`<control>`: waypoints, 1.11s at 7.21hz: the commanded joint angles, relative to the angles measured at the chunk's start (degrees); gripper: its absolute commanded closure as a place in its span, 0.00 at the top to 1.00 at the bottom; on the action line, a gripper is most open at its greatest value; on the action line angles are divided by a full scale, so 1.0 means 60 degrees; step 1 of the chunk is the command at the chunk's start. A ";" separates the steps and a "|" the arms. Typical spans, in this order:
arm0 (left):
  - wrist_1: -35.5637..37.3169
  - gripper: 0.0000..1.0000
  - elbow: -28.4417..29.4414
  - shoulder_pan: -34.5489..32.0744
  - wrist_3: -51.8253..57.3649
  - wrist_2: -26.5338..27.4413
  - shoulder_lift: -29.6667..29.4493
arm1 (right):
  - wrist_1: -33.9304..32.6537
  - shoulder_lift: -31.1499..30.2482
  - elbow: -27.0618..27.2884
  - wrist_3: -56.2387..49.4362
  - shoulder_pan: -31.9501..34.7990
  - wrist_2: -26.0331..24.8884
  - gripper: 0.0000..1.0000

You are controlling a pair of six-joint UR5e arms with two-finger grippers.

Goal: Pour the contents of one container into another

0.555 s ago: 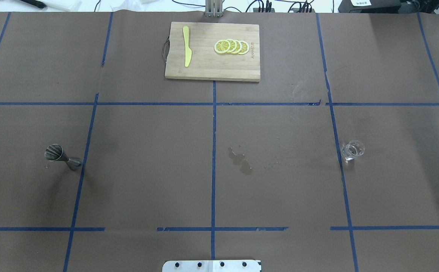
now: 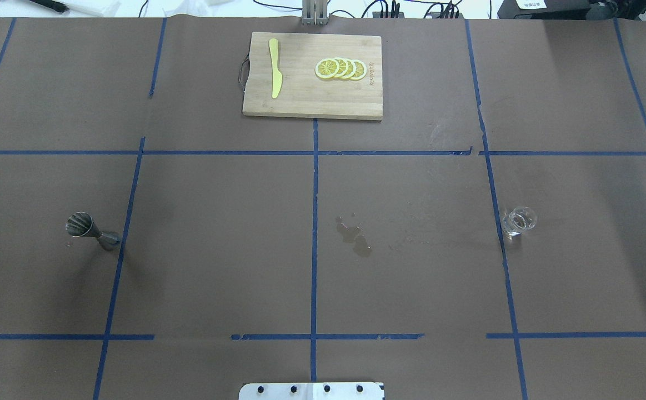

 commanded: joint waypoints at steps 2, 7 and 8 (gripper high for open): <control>-0.0195 1.00 0.0067 0.0291 0.0002 -0.0045 0.0013 | -0.0001 0.0046 0.0002 0.0058 0.0011 0.0015 1.00; -0.0443 1.00 0.0080 0.0382 -0.0115 -0.1263 0.0117 | 0.0014 -0.0070 0.0046 0.0058 0.0011 0.0044 1.00; -0.0676 1.00 0.0124 0.0382 -0.0101 -0.1261 0.0160 | 0.0014 -0.0057 0.0032 0.0073 0.0011 0.0045 1.00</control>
